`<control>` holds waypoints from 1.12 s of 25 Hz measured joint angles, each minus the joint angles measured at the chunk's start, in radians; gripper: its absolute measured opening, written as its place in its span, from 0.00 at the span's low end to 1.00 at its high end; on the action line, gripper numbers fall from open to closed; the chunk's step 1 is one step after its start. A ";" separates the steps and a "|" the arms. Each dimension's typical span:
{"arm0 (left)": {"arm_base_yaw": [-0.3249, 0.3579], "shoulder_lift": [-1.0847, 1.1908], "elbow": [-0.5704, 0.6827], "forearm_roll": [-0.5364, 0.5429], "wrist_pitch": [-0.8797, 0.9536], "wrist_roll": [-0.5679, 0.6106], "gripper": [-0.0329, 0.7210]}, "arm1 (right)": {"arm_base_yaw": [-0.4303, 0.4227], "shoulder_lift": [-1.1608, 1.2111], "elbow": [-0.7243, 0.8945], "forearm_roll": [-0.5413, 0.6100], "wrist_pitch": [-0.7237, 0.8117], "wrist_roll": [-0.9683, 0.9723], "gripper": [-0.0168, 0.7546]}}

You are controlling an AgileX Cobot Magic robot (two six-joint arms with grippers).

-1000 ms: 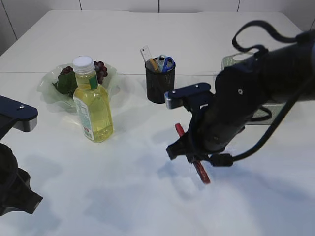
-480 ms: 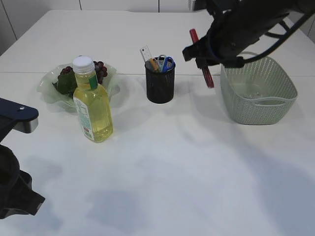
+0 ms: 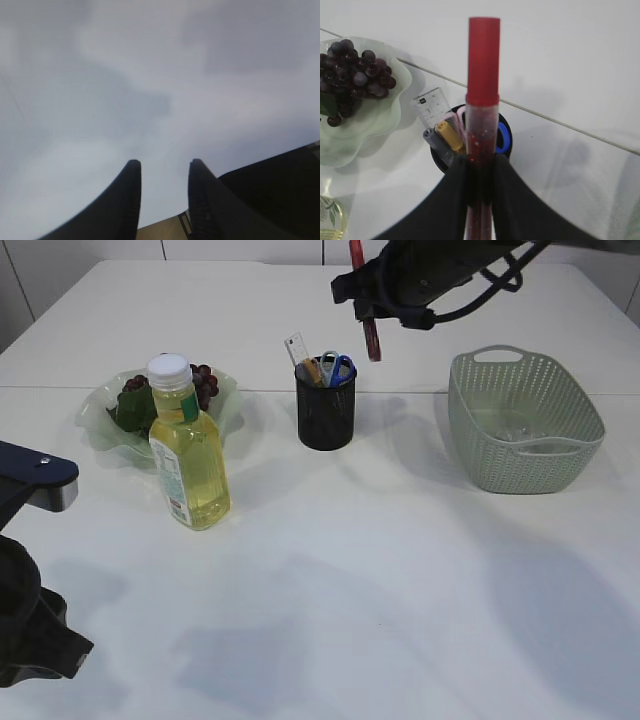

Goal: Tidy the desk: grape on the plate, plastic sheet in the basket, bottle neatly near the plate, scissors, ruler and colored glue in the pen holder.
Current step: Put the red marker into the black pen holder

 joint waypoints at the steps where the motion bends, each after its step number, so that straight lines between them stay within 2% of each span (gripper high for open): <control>1: 0.000 0.000 0.000 0.000 0.000 0.000 0.36 | 0.000 0.027 -0.025 0.027 0.000 -0.022 0.20; 7: 0.000 0.000 0.000 -0.002 0.000 0.000 0.36 | -0.017 0.146 -0.124 0.277 -0.007 -0.175 0.20; 17: 0.000 0.000 0.000 -0.004 0.000 0.000 0.36 | -0.033 0.192 -0.134 0.648 -0.166 -0.555 0.20; 21: 0.000 0.000 0.000 -0.004 0.000 0.000 0.36 | -0.032 0.222 -0.138 0.719 -0.200 -0.658 0.20; 26: 0.000 0.000 0.000 -0.004 0.000 0.000 0.36 | -0.032 0.261 -0.138 0.730 -0.204 -0.679 0.20; 28: 0.000 0.000 0.000 -0.004 0.000 0.000 0.36 | -0.032 0.263 -0.138 0.732 -0.206 -0.684 0.24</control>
